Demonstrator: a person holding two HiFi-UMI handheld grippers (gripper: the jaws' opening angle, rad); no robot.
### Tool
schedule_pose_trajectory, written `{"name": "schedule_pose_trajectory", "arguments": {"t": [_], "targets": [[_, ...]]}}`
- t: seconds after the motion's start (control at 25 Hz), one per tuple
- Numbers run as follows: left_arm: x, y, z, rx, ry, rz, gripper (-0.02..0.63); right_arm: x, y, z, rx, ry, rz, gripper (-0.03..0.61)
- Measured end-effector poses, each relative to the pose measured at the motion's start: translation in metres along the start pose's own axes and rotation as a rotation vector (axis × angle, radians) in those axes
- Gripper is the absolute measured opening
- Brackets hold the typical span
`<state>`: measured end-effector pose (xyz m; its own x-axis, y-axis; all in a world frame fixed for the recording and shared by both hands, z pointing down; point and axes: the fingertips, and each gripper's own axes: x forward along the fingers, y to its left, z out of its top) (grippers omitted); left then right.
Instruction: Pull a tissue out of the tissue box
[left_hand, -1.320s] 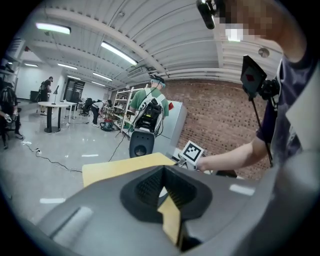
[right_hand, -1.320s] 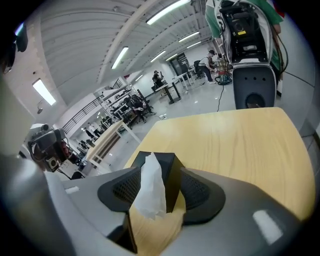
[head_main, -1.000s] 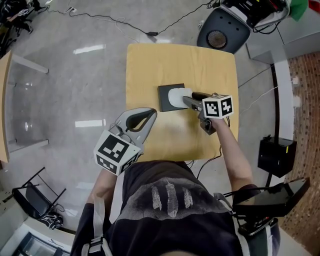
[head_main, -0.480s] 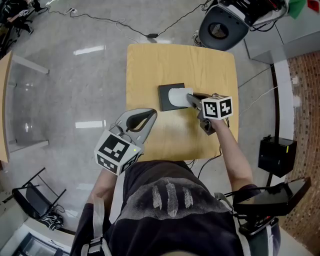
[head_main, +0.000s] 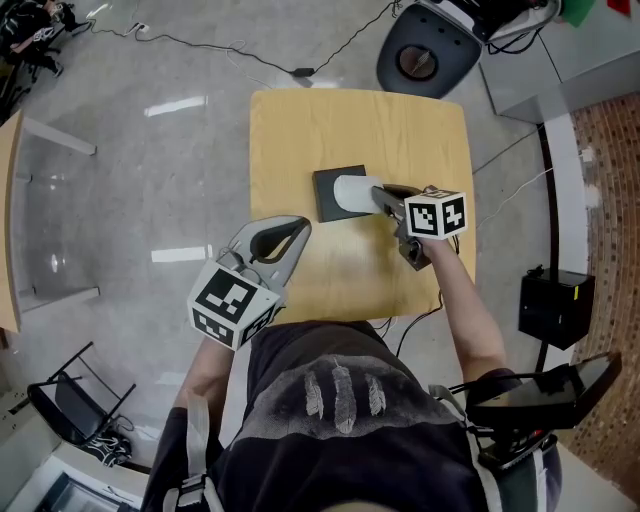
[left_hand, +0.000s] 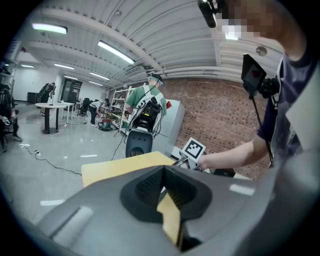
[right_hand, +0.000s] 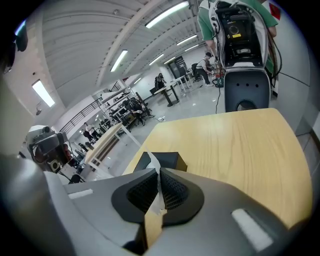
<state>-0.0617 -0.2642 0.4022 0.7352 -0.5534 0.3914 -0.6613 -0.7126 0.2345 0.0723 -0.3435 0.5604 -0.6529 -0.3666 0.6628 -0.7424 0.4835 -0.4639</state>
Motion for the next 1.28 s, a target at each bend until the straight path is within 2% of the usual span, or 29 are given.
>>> {"name": "schedule_pose_trajectory", "arguments": {"t": [1.04,1.28], "targets": [[0.0,-0.002,0.003,0.013,0.01,-0.008,0.003,-0.014,0.008,0.015,-0.013,-0.042,0.013,0.002],[-0.001,-0.003,0.002,0.02,0.014,-0.009,0.003,-0.017,0.01,0.017,0.011,-0.067,0.027,0.0]]}}
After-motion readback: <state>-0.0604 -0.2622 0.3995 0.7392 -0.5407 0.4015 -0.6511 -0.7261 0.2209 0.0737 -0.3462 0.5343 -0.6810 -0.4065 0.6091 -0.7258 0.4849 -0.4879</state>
